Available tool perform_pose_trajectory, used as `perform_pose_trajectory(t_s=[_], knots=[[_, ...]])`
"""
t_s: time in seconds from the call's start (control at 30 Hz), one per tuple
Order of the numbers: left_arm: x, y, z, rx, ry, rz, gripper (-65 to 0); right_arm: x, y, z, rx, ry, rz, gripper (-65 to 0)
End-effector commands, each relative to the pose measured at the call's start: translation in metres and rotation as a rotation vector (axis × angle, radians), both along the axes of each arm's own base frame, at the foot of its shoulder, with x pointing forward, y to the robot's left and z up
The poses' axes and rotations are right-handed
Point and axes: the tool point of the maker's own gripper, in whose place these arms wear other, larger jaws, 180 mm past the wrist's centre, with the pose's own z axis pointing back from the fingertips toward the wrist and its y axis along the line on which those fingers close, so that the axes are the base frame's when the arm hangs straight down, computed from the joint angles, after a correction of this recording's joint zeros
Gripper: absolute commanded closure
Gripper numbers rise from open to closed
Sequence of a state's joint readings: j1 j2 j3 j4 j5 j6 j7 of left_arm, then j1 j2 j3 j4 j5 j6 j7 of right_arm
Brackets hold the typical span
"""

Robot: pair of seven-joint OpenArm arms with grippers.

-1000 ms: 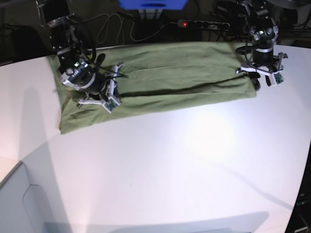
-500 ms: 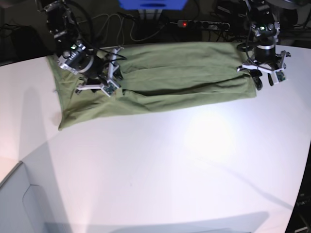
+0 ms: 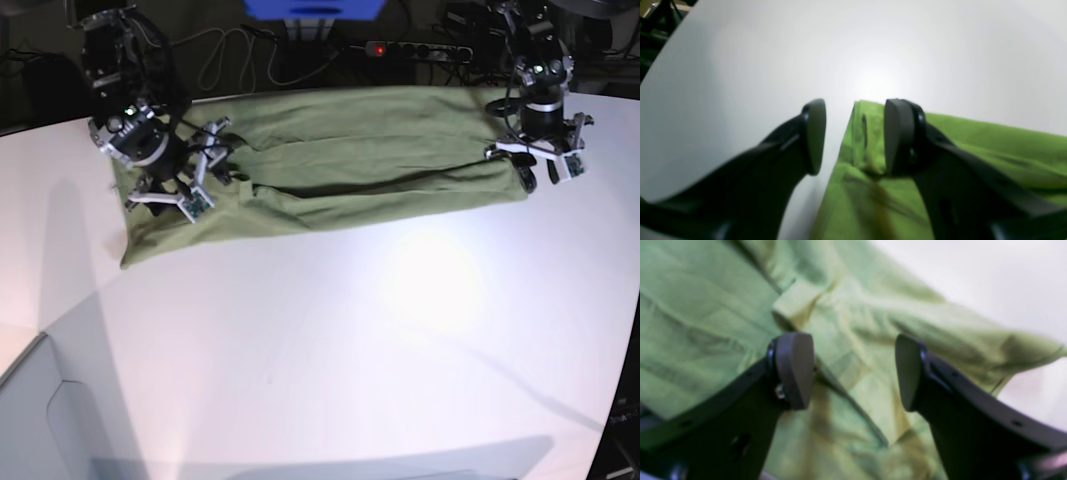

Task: Fold the T-shirt properly
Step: 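Regrasp the strip end with the right gripper and tuck the fabric, then pull the strip end outward with the right gripper to straighten it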

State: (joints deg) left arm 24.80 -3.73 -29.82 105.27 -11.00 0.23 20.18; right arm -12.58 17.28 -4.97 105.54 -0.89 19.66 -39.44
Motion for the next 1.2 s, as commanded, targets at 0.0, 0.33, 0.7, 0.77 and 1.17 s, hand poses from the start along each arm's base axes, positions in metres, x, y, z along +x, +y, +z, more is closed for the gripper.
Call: perform_pose_trajectory(t_s=[0.0, 0.33, 0.7, 0.77, 1.17], knots=[[0.004, 0.004, 0.010, 0.026, -0.033, -0.002, -27.7, 0.012, -0.007, 0.013, 0.001, -0.051, -0.005, -37.3], [0.005, 0.007, 0.009, 0.026, -0.030, 0.001, -27.7, 0.066, -0.080, 0.034, -0.017, -0.138, -0.241, -37.0], [0.011, 0.014, -0.024, -0.023, 0.015, 0.039, -27.7, 0.088, -0.143, 0.011, -0.001, -0.077, -0.432, -12.2], [0.014, 0.016, -0.032, -0.036, 0.024, 0.049, -27.7, 0.088, -0.146, 0.012, -0.004, -0.077, -0.440, -13.8], [0.015, 0.024, -0.043, -0.041, 0.050, 0.057, -27.7, 0.100, -0.137, 0.016, -0.004, -0.077, -0.339, -14.0]])
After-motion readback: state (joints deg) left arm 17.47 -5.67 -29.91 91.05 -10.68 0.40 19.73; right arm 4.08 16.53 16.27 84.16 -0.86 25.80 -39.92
